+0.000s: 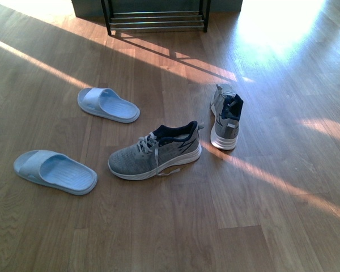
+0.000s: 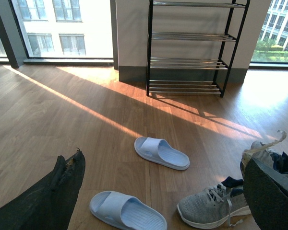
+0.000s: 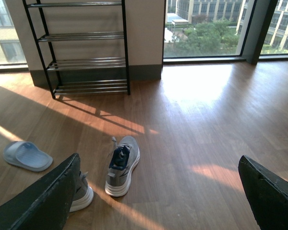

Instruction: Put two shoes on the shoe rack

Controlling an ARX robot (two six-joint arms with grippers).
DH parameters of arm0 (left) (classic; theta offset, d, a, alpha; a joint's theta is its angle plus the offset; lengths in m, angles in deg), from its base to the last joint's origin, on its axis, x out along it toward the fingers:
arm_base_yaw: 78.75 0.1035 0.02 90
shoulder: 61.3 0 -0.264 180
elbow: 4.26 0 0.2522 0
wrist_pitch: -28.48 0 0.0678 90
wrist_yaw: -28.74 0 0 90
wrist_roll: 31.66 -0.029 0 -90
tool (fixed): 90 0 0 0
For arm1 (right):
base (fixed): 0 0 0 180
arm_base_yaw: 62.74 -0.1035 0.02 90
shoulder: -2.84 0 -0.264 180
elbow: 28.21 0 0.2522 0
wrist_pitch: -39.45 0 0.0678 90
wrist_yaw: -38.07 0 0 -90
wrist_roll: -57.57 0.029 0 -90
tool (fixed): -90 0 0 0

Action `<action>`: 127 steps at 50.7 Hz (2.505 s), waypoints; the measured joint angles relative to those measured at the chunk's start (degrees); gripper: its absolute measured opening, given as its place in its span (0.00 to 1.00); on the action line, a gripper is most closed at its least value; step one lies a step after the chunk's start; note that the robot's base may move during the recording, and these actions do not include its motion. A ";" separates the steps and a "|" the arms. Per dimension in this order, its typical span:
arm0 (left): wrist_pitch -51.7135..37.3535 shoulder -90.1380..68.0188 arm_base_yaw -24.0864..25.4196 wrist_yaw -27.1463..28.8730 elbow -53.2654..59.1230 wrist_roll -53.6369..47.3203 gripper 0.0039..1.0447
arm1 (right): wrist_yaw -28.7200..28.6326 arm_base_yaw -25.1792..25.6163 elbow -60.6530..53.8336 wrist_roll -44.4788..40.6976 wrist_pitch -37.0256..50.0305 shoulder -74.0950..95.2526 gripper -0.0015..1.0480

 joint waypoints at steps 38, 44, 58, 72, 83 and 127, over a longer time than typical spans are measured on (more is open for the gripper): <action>0.00 0.00 0.00 0.02 -0.02 0.02 0.91 | 0.00 0.00 0.00 0.00 0.00 0.00 0.91; 0.00 0.00 0.00 0.02 -0.02 0.00 0.91 | 0.00 0.00 0.00 0.00 0.00 0.02 0.91; 0.00 0.00 0.00 0.02 -0.02 0.00 0.91 | 0.00 0.00 0.00 0.00 0.00 0.00 0.91; 0.00 0.00 0.00 0.02 -0.02 0.00 0.91 | 0.00 0.00 0.00 0.00 0.00 0.00 0.91; 0.00 0.00 0.00 0.00 -0.02 0.00 0.91 | 0.00 0.00 0.00 0.00 0.00 0.00 0.91; 0.00 0.00 0.00 0.00 -0.02 0.00 0.91 | 0.00 0.00 0.00 0.00 0.00 0.00 0.91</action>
